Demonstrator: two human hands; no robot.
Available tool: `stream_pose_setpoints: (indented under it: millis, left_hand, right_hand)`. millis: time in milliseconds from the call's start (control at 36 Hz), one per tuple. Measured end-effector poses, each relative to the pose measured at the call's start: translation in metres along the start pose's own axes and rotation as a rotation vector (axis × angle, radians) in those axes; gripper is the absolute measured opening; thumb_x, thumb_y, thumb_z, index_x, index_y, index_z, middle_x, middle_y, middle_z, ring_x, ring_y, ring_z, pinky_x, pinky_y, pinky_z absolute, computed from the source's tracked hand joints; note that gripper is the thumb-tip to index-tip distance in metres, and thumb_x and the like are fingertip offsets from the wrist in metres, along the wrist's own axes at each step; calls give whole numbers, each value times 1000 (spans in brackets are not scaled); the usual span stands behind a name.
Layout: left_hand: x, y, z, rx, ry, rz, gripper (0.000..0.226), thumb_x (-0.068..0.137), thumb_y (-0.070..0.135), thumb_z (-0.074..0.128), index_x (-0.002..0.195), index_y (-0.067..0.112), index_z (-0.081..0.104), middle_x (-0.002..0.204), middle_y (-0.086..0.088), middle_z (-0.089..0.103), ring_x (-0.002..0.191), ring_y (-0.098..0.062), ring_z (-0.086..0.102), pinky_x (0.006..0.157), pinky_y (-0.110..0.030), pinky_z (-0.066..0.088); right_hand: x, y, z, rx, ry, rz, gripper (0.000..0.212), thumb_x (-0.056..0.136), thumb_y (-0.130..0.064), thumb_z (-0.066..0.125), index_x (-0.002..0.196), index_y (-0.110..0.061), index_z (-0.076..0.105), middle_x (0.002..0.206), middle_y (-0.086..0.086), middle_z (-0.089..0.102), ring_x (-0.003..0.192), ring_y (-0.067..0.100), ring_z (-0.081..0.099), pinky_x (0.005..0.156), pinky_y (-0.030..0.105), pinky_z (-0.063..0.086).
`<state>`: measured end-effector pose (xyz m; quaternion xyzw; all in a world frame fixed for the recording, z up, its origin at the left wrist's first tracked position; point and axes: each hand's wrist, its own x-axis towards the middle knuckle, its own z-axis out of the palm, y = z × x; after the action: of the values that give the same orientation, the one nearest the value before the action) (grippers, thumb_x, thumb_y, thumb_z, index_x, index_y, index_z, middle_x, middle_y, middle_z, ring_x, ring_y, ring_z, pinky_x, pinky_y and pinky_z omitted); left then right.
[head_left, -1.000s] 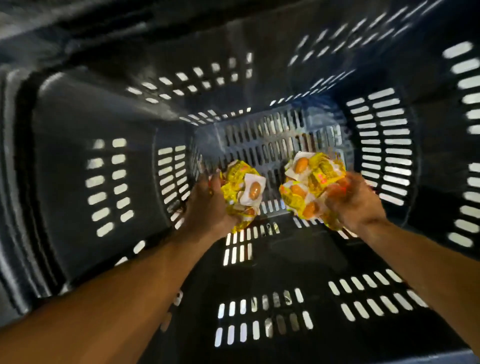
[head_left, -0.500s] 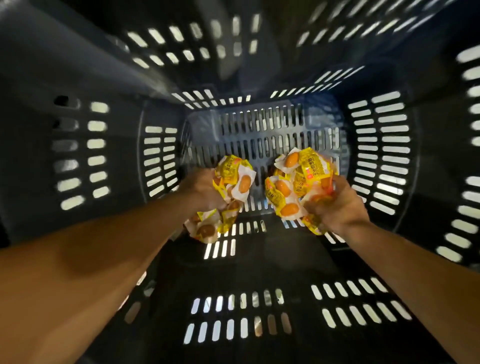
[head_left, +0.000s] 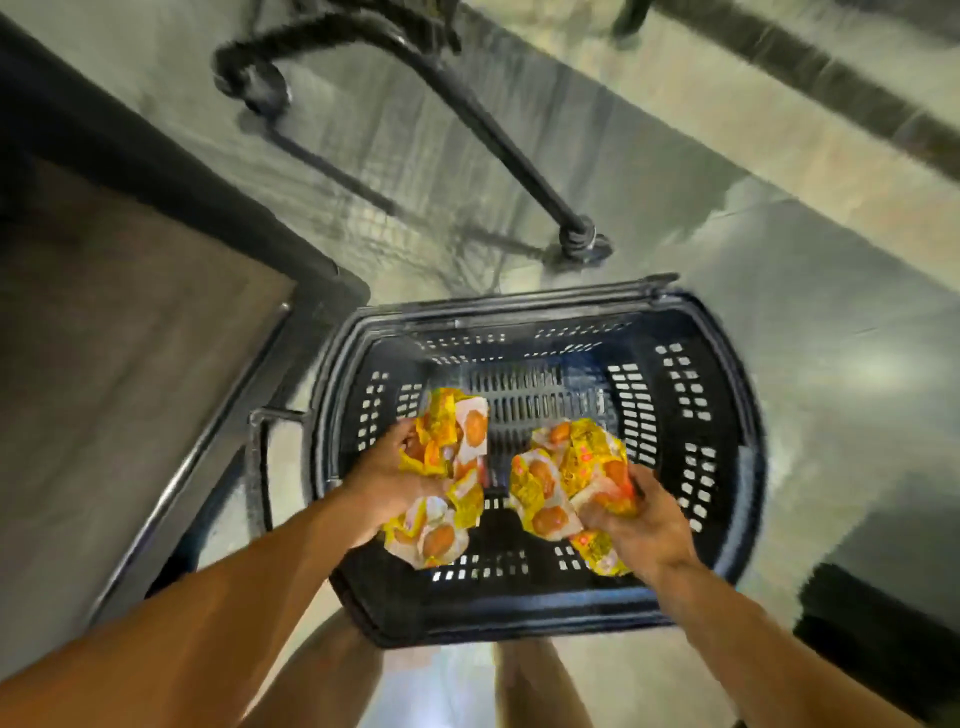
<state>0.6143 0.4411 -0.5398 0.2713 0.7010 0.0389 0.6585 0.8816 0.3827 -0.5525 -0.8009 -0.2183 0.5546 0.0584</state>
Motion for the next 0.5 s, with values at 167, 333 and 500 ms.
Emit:
stream_pose_setpoints:
  millis: [167,333,500]
  left_hand:
    - [-138,66,-19,-155,93,156,67,75,-12,78,134,6,53,117,-12,68,98,-20,69,87,-32,57]
    - [-273,105,-46,-289,83,331,57,78,5,81,129,20,60,118,-2,73,110,-21,69,96,-36,56]
    - [-392,114,-67,-364,183,472,53,78,9,83,120,33,62,114,8,75,104,-10,71,91,-31,54]
  right_hand:
    - [-121,-55,-56,95,46,-128,68,78,-9,86,139,-15,55,116,6,67,109,27,64,106,45,48]
    - [-248,-99,-114,100,63,-298,46,80,-19,85,118,-28,60,105,-10,70,94,8,67,77,23,53]
    - [-356,-124,-145,138,15,-376,59,82,-22,84,136,-24,60,120,-1,71,107,20,69,95,43,57]
